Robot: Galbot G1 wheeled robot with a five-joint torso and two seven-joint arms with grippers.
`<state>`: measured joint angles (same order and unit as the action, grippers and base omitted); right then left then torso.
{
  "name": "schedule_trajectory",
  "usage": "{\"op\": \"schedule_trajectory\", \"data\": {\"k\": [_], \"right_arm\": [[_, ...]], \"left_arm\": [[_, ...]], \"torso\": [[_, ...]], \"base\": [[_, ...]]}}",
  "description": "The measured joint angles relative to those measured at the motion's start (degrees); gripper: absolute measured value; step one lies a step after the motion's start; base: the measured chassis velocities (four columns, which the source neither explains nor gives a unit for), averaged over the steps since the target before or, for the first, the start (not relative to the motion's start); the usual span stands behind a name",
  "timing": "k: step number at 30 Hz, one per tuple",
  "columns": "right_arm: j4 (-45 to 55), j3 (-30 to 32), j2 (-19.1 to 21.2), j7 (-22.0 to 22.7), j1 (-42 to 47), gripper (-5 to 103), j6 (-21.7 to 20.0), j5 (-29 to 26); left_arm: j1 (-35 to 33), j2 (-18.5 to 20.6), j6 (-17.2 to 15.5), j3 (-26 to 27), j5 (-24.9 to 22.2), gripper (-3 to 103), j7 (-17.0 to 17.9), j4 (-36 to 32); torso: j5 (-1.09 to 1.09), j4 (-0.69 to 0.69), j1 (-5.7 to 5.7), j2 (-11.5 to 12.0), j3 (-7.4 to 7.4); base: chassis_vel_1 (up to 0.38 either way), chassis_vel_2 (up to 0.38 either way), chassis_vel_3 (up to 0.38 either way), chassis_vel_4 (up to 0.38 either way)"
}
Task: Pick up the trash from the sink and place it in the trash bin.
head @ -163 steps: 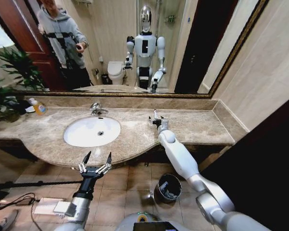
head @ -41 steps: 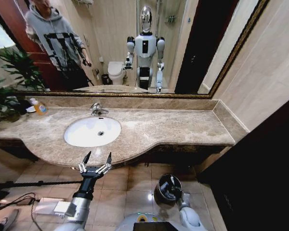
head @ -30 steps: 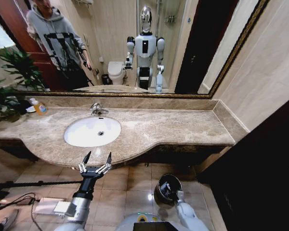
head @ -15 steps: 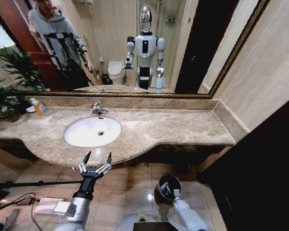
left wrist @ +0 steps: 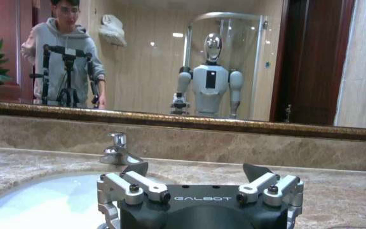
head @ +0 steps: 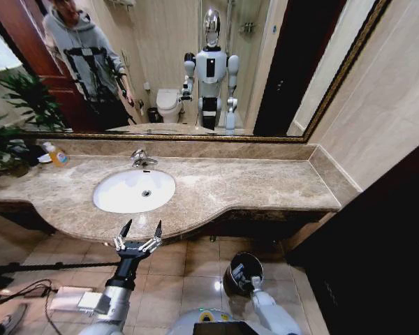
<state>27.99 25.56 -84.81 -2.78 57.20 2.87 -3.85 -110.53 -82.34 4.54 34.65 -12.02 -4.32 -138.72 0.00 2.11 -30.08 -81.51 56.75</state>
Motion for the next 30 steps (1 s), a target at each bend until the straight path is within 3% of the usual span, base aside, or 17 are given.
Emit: {"op": "schedule_trajectory", "data": {"k": [7,20,23,27,30], "right_arm": [[3.0,-0.1,0.3,-0.1,2.6,99,0.3,0.4],[11.9,-0.2,1.0,0.1,6.9,100,1.9,0.8],[17.0,0.1,1.2,1.0,8.6,100,1.9,0.1],[32.8,0.7,1.7,3.2,14.4,100,-1.8,-0.8],[39.0,1.0,2.4,4.0,16.9,100,-2.1,-0.1]], "left_arm": [[0.0,0.0,0.0,0.0,0.0,100,0.0,0.0],[0.0,0.0,0.0,0.0,0.0,100,0.0,0.0],[0.0,0.0,0.0,0.0,0.0,100,0.0,0.0],[0.0,0.0,0.0,0.0,0.0,100,0.0,0.0],[0.0,0.0,0.0,0.0,0.0,100,0.0,0.0]], "torso": [[0.00,0.00,0.00,0.0,0.00],[-0.01,0.00,0.00,0.0,0.00],[0.01,0.00,0.00,0.0,0.00],[0.02,0.00,0.00,0.0,0.00],[-0.01,0.00,0.00,0.0,0.00]], "base": [[0.000,0.000,0.000,0.000],[0.000,0.000,0.000,0.000],[0.000,0.000,0.000,0.000],[0.000,0.000,0.000,0.000],[0.000,0.000,0.000,0.000]]}}
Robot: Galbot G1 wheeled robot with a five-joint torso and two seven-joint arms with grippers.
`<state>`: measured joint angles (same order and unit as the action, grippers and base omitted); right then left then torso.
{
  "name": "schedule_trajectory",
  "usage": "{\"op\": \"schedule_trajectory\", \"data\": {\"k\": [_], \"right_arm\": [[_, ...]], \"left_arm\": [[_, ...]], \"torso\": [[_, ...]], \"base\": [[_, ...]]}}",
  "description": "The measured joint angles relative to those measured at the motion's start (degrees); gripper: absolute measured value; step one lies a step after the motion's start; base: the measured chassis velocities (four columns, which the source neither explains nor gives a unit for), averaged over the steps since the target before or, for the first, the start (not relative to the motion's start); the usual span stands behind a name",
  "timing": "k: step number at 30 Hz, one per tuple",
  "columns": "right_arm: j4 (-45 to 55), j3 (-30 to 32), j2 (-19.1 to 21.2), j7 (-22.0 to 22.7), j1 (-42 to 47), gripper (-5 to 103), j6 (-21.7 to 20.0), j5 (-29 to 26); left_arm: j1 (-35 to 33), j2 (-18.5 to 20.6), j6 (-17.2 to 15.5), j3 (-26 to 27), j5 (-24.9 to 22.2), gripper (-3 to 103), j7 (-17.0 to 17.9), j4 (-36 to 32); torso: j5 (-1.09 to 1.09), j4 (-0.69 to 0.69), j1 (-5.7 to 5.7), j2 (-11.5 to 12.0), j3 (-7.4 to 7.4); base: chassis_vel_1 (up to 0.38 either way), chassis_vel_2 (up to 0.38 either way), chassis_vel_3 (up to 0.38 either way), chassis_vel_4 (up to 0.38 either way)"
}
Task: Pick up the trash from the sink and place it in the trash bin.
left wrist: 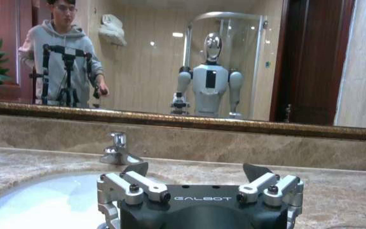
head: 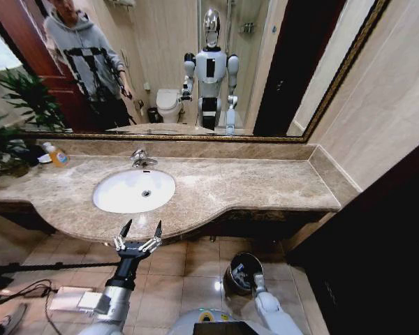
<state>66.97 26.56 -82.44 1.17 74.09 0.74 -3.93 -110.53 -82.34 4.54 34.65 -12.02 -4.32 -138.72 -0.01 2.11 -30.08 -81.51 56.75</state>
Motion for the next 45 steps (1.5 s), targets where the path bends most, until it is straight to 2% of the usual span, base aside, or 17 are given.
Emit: {"op": "schedule_trajectory", "data": {"k": [1,2,4,7,9,10,14,15,18,30,36,45], "right_arm": [[5.9,0.5,0.5,0.4,2.5,100,-0.8,0.2],[5.9,0.5,0.5,0.4,2.5,100,-0.8,0.2],[16.4,1.5,1.2,1.3,7.2,100,-2.0,-0.8],[23.3,2.6,1.3,1.9,10.4,100,-2.0,-1.1],[33.1,4.2,0.9,2.1,15.4,100,-2.1,-2.3],[33.1,4.2,0.9,2.1,15.4,100,-2.1,-2.3],[46.9,6.1,-0.2,2.1,23.1,100,-2.2,-4.3],[46.9,6.1,-0.2,2.1,23.1,100,-2.2,-4.3],[55.2,7.3,-1.2,2.2,27.4,100,-2.6,-6.2],[71.7,7.6,-3.2,3.7,32.4,100,-2.0,-8.0],[75.2,6.4,-4.1,4.6,31.5,100,-1.1,-6.0],[76.1,5.5,-4.6,2.6,32.3,100,1.5,-4.3]], "left_arm": [[0.0,0.0,0.0,0.0,0.0,100,0.0,0.0],[0.0,0.0,0.0,0.0,0.0,100,0.0,0.0],[0.0,0.0,0.0,0.0,0.0,100,0.0,0.0],[0.0,0.0,0.0,0.0,0.0,100,0.0,0.0],[0.0,0.0,0.0,0.0,0.0,100,0.0,0.0],[0.0,0.0,0.0,0.0,0.0,100,0.0,0.0],[0.0,0.0,0.0,0.0,0.0,100,0.0,0.0],[0.0,0.0,0.0,0.0,0.0,100,0.0,0.0],[0.0,0.0,0.0,0.0,0.0,100,0.0,0.0],[0.0,0.0,0.0,0.0,0.0,100,0.0,0.0],[0.0,0.0,0.0,0.0,0.0,100,0.0,0.0],[0.0,0.0,0.0,0.0,0.0,100,0.0,0.0]], "torso": [[0.00,0.00,0.00,0.0,0.00],[0.00,0.00,0.00,0.0,0.00],[0.01,-0.01,0.00,0.0,0.00],[0.00,0.00,0.00,0.0,0.00],[0.00,0.00,0.00,0.0,0.00],[0.00,0.00,0.00,0.0,0.00],[0.00,0.00,0.00,0.0,0.00],[0.00,0.00,0.00,0.0,0.00],[0.00,-0.01,0.00,0.0,0.00],[0.00,-0.01,0.00,0.0,0.00],[0.01,0.00,0.00,0.0,0.00],[0.01,0.00,0.00,0.0,0.00]], "base": [[0.000,0.000,0.000,0.000],[0.000,0.000,0.000,0.000],[0.000,0.000,0.000,0.000],[0.000,0.000,0.000,0.000],[0.000,0.000,0.000,0.000],[0.000,0.000,0.000,0.000],[0.000,0.000,0.000,0.000],[0.000,0.000,0.000,0.000],[0.000,0.000,0.000,0.000],[0.000,0.000,0.000,0.000],[0.000,0.000,0.000,0.000],[0.000,0.000,0.000,0.000]]}}
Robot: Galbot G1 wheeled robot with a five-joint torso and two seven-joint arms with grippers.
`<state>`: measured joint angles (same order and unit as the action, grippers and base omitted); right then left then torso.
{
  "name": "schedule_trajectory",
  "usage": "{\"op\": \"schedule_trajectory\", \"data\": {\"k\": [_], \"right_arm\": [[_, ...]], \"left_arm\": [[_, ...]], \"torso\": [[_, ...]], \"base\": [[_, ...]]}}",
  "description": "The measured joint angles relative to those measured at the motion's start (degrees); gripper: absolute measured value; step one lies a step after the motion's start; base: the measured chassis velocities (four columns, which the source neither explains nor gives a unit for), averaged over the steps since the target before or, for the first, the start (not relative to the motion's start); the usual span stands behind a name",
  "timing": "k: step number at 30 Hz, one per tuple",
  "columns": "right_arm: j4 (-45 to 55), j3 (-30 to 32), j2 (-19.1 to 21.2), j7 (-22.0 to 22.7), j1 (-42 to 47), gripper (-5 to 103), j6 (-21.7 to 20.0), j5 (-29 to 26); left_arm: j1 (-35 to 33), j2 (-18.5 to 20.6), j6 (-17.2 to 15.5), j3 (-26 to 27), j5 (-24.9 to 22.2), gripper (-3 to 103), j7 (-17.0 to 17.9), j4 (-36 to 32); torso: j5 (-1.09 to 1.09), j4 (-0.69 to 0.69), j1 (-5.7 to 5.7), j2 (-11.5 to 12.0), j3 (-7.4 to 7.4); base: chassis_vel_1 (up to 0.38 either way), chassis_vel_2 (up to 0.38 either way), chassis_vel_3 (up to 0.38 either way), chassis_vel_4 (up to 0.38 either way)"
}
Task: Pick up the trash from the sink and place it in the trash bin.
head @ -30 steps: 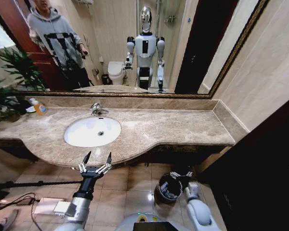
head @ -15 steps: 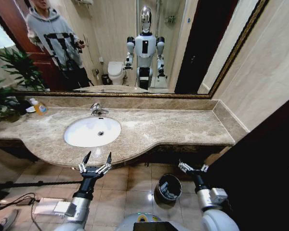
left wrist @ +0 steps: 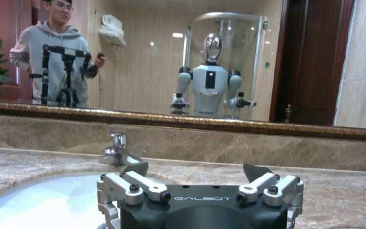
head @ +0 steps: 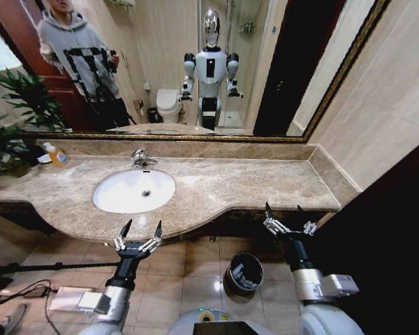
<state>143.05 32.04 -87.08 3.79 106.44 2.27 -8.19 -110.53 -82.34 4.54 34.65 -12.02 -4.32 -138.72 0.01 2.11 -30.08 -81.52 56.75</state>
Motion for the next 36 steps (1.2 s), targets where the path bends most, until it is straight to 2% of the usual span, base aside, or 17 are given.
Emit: {"op": "schedule_trajectory", "data": {"k": [36], "right_arm": [[-1.0,0.1,0.0,-0.5,-0.3,100,0.2,0.1]], "left_arm": [[0.0,0.0,0.0,0.0,0.0,100,0.0,0.0]], "torso": [[-0.01,0.00,0.00,0.0,0.00]], "base": [[0.000,0.000,0.000,0.000]]}}
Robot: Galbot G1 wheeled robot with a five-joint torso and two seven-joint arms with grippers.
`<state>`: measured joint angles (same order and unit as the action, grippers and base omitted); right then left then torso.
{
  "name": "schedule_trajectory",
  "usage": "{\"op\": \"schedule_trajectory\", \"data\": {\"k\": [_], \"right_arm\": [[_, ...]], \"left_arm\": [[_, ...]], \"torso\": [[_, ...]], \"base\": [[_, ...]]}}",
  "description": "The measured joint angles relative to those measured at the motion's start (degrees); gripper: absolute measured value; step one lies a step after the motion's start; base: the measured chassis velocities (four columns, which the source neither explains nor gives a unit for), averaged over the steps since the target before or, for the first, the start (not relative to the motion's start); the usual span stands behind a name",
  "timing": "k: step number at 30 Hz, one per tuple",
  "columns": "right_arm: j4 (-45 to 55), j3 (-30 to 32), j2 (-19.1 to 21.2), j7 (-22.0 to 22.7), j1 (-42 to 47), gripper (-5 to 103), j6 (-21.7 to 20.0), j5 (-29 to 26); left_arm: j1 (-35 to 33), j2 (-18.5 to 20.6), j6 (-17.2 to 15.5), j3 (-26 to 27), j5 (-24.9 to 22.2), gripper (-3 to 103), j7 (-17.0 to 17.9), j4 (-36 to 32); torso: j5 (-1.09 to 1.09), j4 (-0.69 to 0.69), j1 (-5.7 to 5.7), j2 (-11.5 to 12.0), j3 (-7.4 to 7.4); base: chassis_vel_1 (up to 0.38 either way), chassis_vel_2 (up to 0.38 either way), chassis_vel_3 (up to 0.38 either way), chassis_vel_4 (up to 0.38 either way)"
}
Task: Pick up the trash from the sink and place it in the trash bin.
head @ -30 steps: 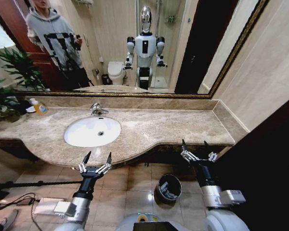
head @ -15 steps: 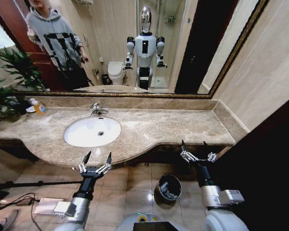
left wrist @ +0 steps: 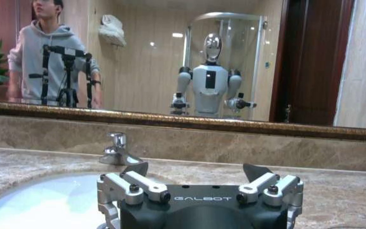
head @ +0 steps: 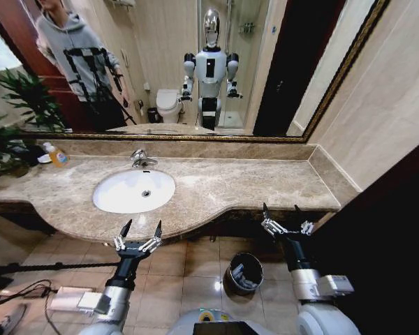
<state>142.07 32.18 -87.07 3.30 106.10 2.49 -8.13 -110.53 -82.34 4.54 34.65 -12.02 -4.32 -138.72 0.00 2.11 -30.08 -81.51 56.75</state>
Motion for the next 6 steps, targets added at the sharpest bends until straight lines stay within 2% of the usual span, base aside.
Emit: {"op": "schedule_trajectory", "data": {"k": [6], "right_arm": [[0.0,0.0,0.0,0.0,0.0,100,0.0,0.0]], "left_arm": [[0.0,0.0,0.0,0.0,0.0,100,0.0,0.0]], "torso": [[0.00,0.00,0.00,0.0,0.00]], "base": [[0.000,0.000,0.000,0.000]]}}
